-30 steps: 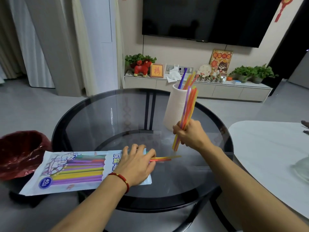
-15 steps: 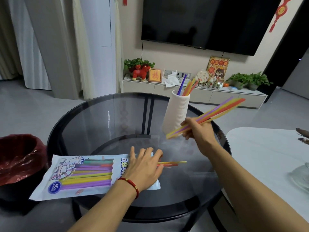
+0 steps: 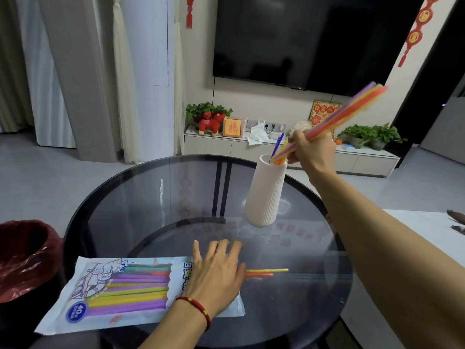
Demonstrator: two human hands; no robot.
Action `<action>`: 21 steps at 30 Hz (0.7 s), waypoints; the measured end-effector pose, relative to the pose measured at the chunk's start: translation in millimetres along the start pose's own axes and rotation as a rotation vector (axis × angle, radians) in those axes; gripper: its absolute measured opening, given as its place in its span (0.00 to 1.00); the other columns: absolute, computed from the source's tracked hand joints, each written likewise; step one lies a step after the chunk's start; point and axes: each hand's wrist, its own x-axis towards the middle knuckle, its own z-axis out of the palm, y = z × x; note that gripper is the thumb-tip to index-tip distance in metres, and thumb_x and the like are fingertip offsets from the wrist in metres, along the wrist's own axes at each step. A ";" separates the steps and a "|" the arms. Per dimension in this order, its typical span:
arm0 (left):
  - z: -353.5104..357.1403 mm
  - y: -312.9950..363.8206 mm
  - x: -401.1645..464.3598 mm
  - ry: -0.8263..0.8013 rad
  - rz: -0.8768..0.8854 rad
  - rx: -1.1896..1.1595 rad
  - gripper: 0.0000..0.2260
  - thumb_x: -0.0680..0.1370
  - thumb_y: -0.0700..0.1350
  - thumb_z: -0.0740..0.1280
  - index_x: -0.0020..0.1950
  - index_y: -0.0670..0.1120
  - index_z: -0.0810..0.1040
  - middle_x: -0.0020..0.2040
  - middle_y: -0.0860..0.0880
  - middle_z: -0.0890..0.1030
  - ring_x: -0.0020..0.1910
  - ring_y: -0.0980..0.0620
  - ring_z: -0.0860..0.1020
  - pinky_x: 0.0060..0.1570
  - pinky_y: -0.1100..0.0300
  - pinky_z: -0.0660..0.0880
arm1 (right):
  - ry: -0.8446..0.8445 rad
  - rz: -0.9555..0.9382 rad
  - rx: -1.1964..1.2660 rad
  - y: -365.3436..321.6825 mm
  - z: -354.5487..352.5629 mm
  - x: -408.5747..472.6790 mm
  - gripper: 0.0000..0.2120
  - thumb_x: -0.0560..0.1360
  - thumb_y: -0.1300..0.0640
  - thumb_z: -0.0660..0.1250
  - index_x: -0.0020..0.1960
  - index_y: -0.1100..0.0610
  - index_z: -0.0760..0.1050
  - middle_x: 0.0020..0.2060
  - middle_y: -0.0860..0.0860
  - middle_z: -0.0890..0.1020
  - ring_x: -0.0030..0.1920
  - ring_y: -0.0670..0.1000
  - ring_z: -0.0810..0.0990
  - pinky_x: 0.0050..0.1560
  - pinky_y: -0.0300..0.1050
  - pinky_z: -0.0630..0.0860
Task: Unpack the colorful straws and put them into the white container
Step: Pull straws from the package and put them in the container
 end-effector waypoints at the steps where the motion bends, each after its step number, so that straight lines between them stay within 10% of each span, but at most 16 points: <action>1: 0.1 0.0 0.2 -0.004 -0.004 -0.003 0.19 0.82 0.57 0.52 0.73 0.56 0.60 0.71 0.54 0.68 0.71 0.51 0.65 0.74 0.34 0.48 | -0.025 -0.002 -0.062 -3.1 3.7 4.4 0.11 0.76 0.58 0.67 0.44 0.66 0.82 0.30 0.60 0.86 0.24 0.53 0.85 0.29 0.51 0.86; 10: -1.6 -3.3 0.6 -0.044 -0.027 0.009 0.21 0.82 0.59 0.52 0.75 0.57 0.58 0.73 0.54 0.66 0.74 0.50 0.62 0.75 0.35 0.45 | -0.313 0.088 -0.354 -17.0 20.0 14.3 0.17 0.77 0.48 0.75 0.42 0.63 0.81 0.30 0.56 0.81 0.27 0.51 0.78 0.32 0.45 0.79; 15: -3.2 -6.0 -2.3 -0.039 -0.021 0.006 0.21 0.82 0.59 0.51 0.74 0.57 0.58 0.73 0.54 0.66 0.74 0.50 0.62 0.75 0.35 0.46 | -0.236 -0.002 -0.296 -20.8 17.5 12.5 0.20 0.77 0.48 0.75 0.60 0.63 0.81 0.52 0.59 0.85 0.37 0.54 0.82 0.35 0.49 0.82; 21: -5.9 -6.8 -5.0 -0.020 -0.008 0.008 0.20 0.82 0.59 0.51 0.74 0.57 0.58 0.72 0.54 0.67 0.72 0.50 0.63 0.75 0.35 0.48 | -0.216 -0.373 -0.575 -15.0 17.3 3.2 0.27 0.80 0.48 0.70 0.77 0.53 0.69 0.76 0.58 0.69 0.74 0.59 0.66 0.74 0.57 0.65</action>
